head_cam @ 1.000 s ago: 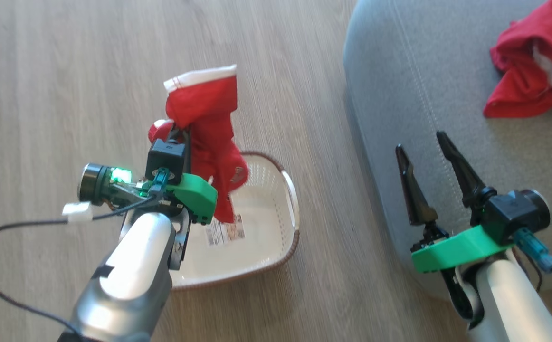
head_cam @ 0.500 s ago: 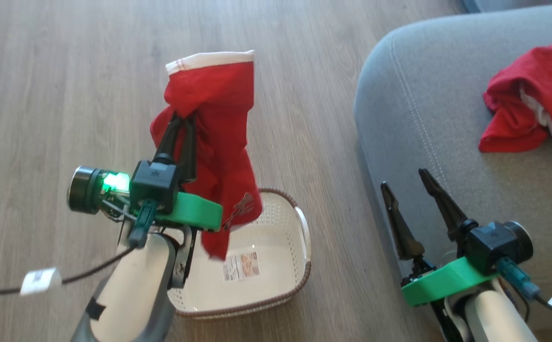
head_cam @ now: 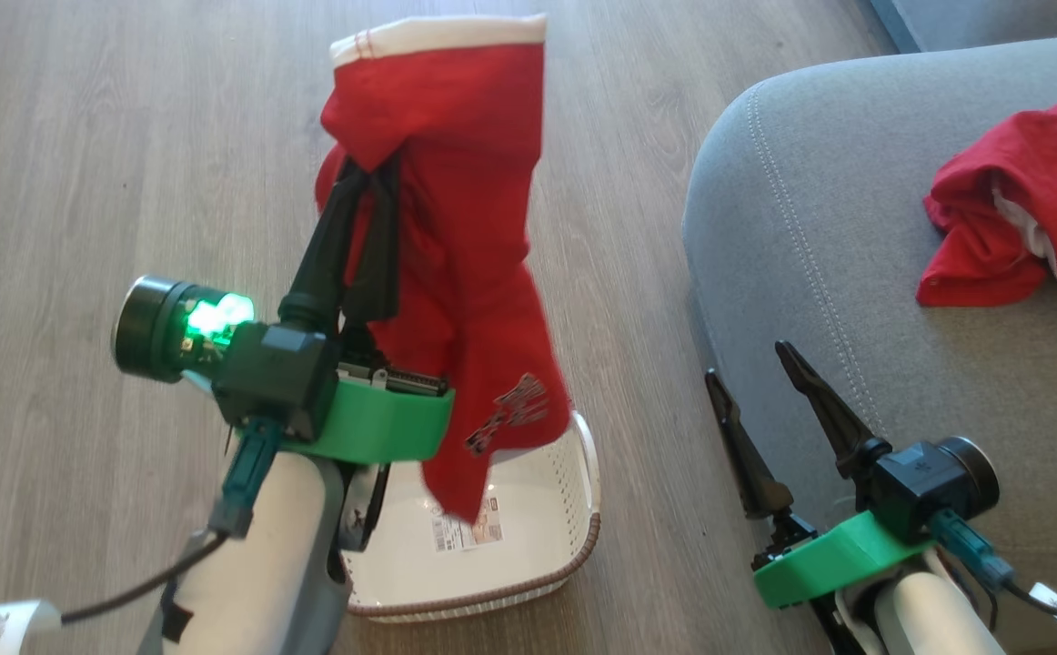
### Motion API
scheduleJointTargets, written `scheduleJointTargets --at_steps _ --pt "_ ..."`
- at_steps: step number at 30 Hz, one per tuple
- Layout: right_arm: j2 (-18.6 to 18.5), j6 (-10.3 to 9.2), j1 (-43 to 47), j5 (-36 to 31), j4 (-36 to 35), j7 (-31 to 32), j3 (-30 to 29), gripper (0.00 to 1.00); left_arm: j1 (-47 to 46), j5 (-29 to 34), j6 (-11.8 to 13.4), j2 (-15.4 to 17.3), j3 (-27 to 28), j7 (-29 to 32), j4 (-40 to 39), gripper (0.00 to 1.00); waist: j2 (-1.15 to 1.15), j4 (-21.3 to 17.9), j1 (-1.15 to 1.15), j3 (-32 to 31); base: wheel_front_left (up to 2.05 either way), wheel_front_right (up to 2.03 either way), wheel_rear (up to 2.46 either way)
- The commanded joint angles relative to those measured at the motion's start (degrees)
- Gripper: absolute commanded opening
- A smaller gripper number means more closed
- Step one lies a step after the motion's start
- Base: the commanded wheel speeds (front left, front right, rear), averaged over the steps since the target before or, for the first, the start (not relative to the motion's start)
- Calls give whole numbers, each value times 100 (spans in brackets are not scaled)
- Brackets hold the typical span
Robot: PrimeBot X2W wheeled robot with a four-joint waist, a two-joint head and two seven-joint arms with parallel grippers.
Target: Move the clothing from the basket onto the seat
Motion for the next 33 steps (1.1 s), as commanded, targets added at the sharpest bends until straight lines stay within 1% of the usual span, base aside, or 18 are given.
scheduleJointTargets --at_steps 1,8,18,22,27,31,33 --pt "-41 41 -71 -15 -226 4 95 100 -238 69 -24 -4 123 -27 -343 0 0 10 1 8 0 0 0" --pt "-48 41 -79 -9 -227 4 116 100 -248 133 -37 -30 44 -27 -585 0 0 6 1 22 0 0 0" --pt "-57 41 -96 3 -267 4 98 100 -205 167 -72 -43 -14 -27 -499 0 0 -64 1 47 0 0 0" --pt "-114 41 -128 7 -380 4 92 100 -192 168 -98 -47 -25 -27 -456 0 0 -74 1 55 0 0 0" --pt "-443 41 -231 14 -700 4 371 100 -175 186 -139 -49 -50 -27 -407 0 0 -83 1 64 0 0 0" --pt "-870 41 -380 95 -1018 4 787 100 -169 215 -174 -44 -67 -27 -367 0 0 -101 1 77 0 0 0" --pt "-1039 41 -465 146 -1134 4 906 100 -175 246 -214 -26 -118 -27 -349 0 0 -109 1 88 0 0 0"
